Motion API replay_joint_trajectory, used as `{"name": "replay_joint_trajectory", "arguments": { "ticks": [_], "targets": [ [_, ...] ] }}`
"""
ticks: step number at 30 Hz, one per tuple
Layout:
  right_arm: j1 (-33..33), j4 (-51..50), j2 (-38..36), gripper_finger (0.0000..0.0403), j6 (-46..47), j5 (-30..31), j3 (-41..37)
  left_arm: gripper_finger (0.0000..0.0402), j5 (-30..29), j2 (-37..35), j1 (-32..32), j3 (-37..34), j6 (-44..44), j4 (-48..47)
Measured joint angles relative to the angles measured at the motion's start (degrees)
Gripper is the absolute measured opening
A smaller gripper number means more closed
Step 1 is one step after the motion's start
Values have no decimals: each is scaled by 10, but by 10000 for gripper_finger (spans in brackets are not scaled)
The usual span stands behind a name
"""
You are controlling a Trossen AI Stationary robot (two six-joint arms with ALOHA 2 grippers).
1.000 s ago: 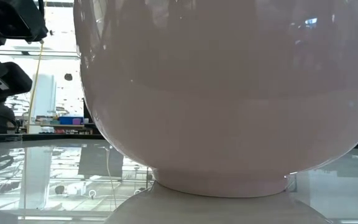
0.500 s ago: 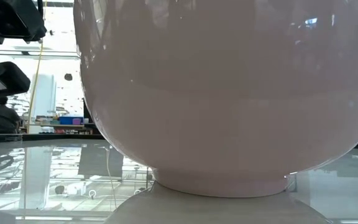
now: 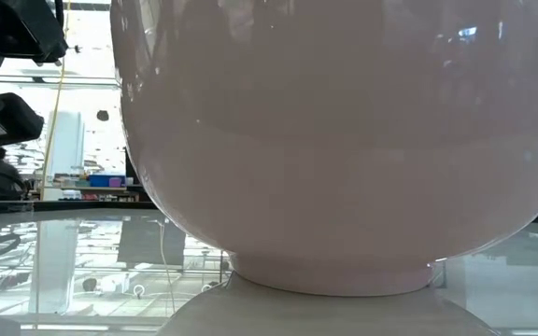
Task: Nest bowls inside each other
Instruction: Stack the blue patterned bowl on top of the gray bowl
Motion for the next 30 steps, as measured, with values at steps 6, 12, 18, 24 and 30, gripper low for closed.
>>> {"name": "replay_joint_trajectory", "arguments": {
  "ticks": [6,12,18,24,30],
  "targets": [
    [26,3,34,178,48,-12,0,126,0,0,0,0,4,0],
    [41,1,73,178,80,-12,0,126,0,0,0,0,7,0],
    [41,13,106,178,97,-12,0,126,0,0,0,0,7,0],
    [40,27,120,178,121,-5,0,126,-1,0,0,0,6,0],
    [41,56,121,178,146,-6,-26,126,-6,0,0,0,5,0]
  ]
}}
